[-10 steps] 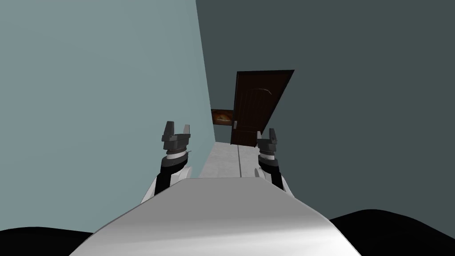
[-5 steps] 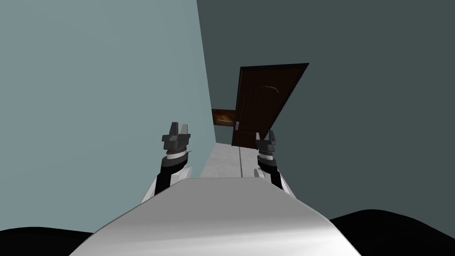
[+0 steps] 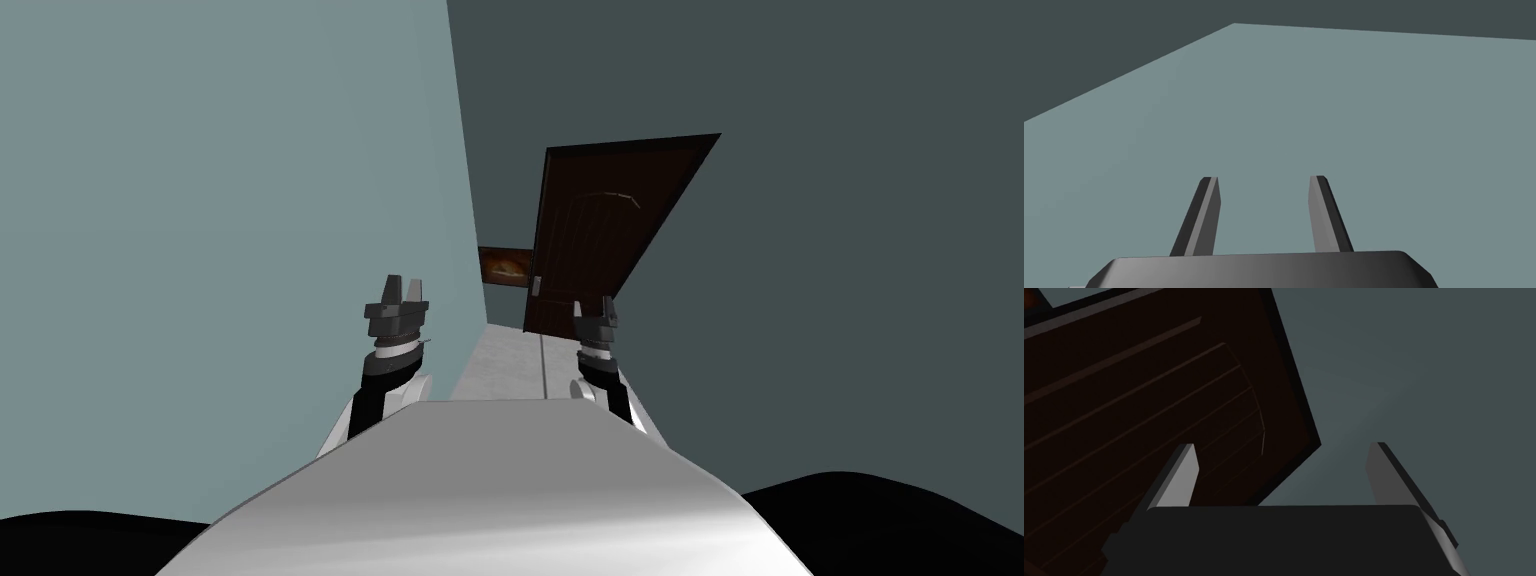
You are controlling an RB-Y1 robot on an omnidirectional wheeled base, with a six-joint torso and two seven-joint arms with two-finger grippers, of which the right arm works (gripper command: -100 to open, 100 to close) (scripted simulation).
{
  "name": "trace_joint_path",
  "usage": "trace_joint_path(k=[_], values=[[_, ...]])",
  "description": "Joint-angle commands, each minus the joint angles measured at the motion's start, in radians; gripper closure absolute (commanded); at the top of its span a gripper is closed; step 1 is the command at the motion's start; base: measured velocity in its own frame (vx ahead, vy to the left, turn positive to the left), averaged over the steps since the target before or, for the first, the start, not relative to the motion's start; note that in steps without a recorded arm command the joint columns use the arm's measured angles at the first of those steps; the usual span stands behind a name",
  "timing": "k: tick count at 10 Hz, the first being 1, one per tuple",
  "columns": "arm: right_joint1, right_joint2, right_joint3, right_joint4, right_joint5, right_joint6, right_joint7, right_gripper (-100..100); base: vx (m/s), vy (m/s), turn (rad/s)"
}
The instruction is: Pull the door open
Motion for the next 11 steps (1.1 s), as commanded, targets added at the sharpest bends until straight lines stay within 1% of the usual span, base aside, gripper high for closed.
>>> trace_joint_path(k=[1, 4, 11], values=[[-0.002, -0.009, 0.003, 0.023, -0.041, -0.002, -0.016, -100, 0.118, -0.025, 0.103], [-0.009, -0.021, 0.008, 0.057, -0.103, -0.004, -0.037, -100, 0.106, -0.017, 0.056], [-0.025, -0.046, 0.020, 0.147, -0.264, -0.008, -0.092, -100, 0.097, -0.021, 0.069]])
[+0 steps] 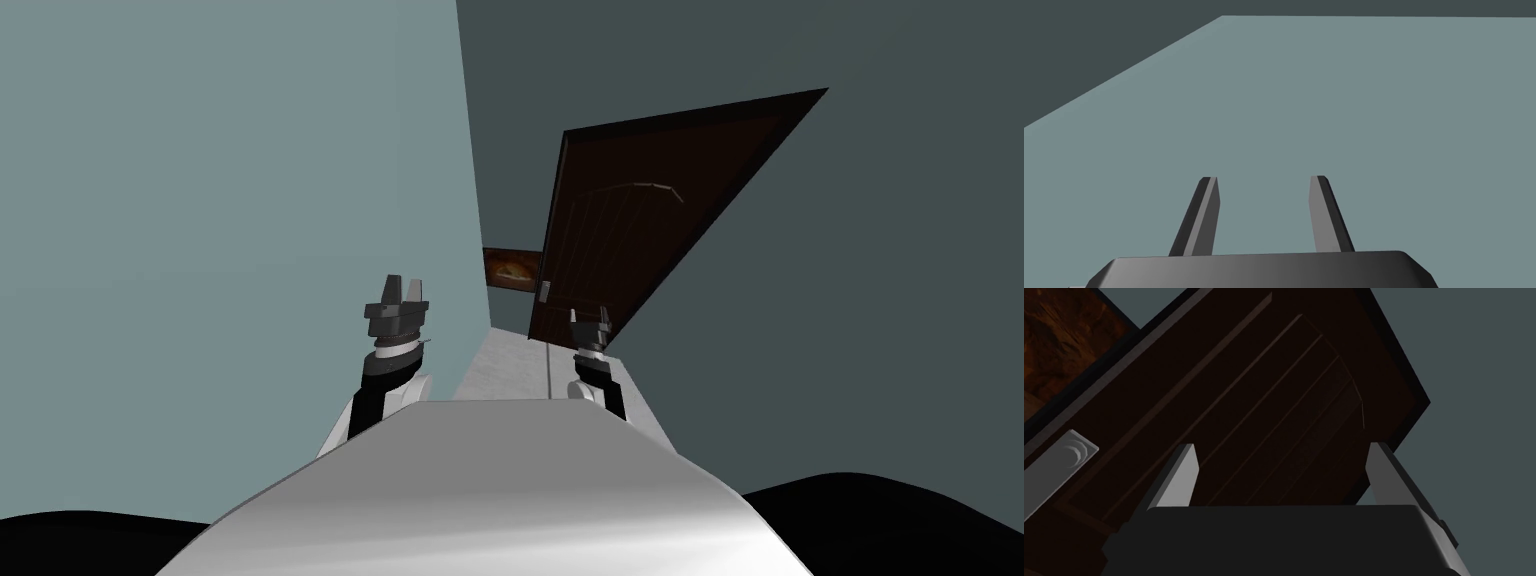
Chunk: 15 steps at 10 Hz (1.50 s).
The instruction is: Pull the door open
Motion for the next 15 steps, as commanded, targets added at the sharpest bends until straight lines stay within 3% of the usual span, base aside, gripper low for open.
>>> trace_joint_path(k=[1, 15], values=[[-0.003, -0.005, 0.005, 0.025, -0.038, -0.005, -0.015, -100, 0.107, -0.022, 0.066], [-0.038, -0.039, 0.032, 0.215, -0.380, -0.013, -0.132, -100, 0.095, -0.028, 0.075]])
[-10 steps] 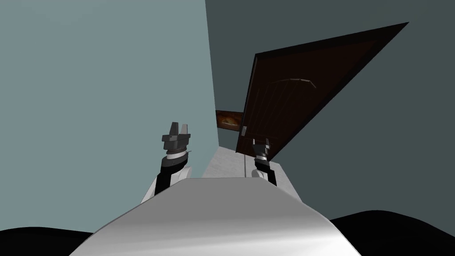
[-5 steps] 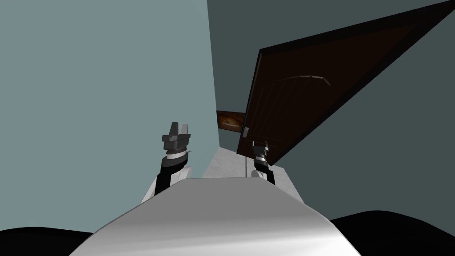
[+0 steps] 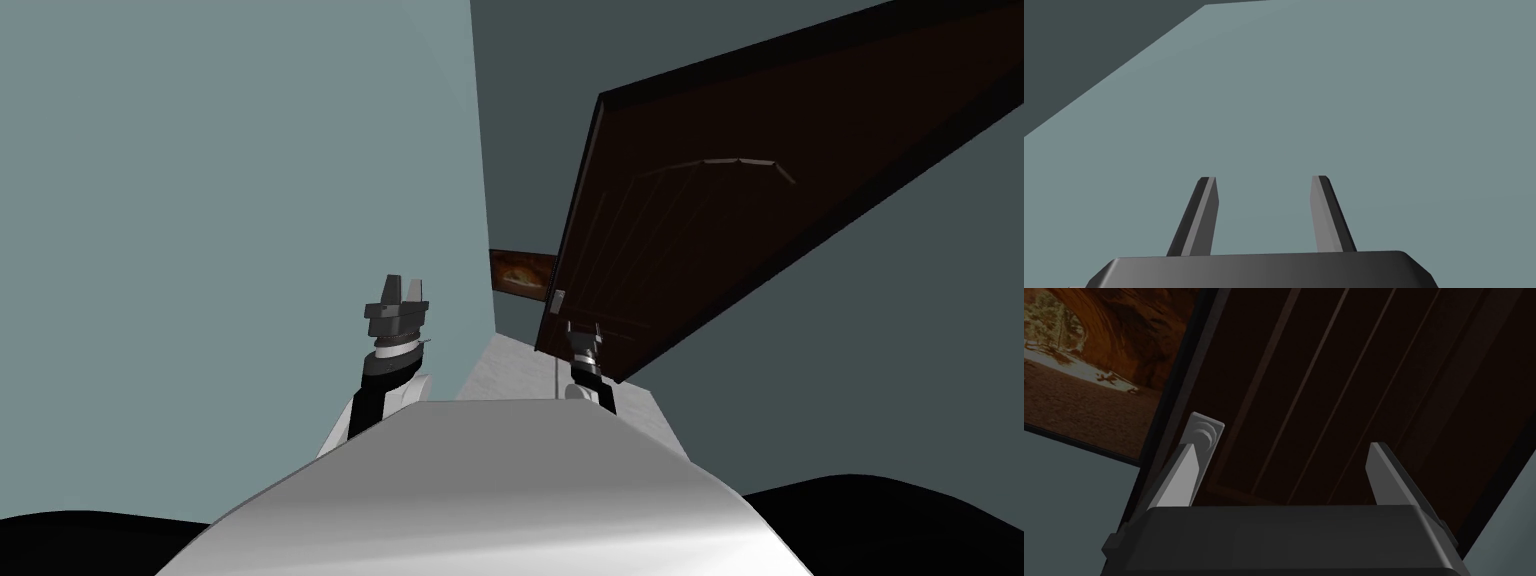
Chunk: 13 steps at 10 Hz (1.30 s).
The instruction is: Pull the door open
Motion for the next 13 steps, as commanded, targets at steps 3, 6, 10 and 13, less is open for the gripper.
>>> trace_joint_path(k=[3, 6, 10, 13], values=[[-0.008, -0.006, 0.006, 0.045, -0.085, 0.000, -0.030, -100, 0.090, -0.035, 0.067], [-0.015, -0.010, 0.011, 0.082, -0.151, -0.002, -0.053, -100, 0.096, -0.037, 0.066], [-0.023, -0.014, 0.017, 0.127, -0.233, -0.004, -0.081, -100, 0.094, -0.036, 0.063], [-0.029, -0.016, 0.022, 0.157, -0.286, -0.005, -0.099, -100, 0.091, -0.039, 0.052]])
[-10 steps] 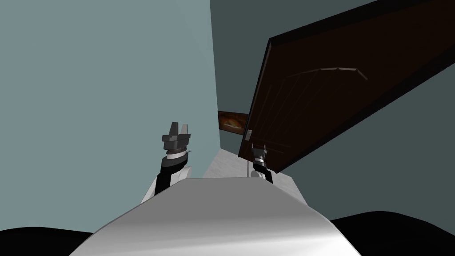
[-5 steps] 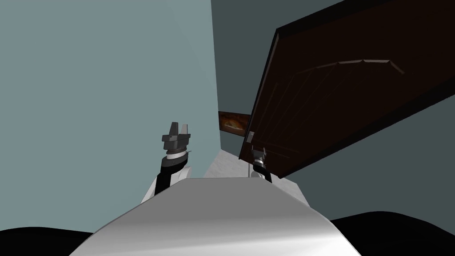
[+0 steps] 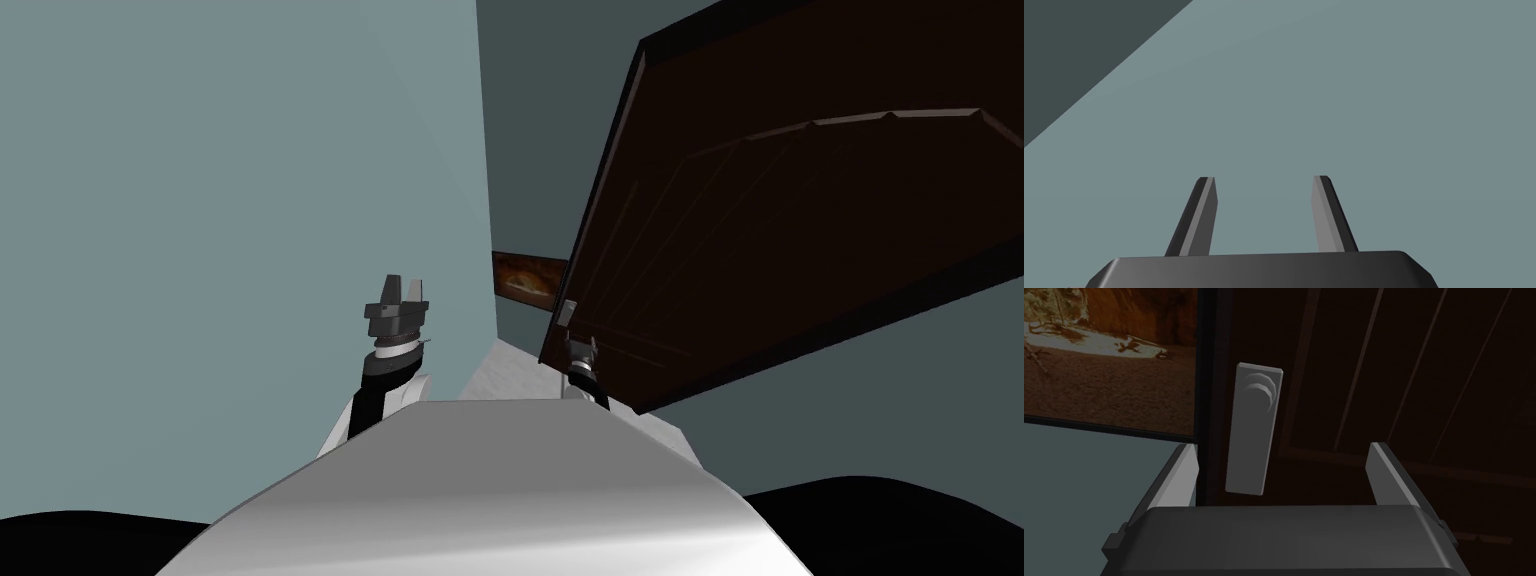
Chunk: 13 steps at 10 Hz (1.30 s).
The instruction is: Pull the door open
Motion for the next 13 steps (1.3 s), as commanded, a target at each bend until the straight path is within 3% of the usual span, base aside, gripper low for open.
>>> trace_joint_path(k=[1, 8, 9, 13], values=[[-0.004, -0.006, 0.001, 0.021, -0.029, -0.003, -0.016, -100, 0.087, -0.044, 0.053], [-0.018, -0.010, 0.012, 0.095, -0.162, -0.006, -0.062, -100, 0.120, -0.055, 0.056], [-0.014, -0.011, 0.009, 0.084, -0.151, -0.003, -0.057, -100, 0.064, -0.037, 0.016], [0.019, -0.002, -0.072, 0.092, -0.167, -0.027, -0.083, -100, 0.039, -0.059, 0.262]])
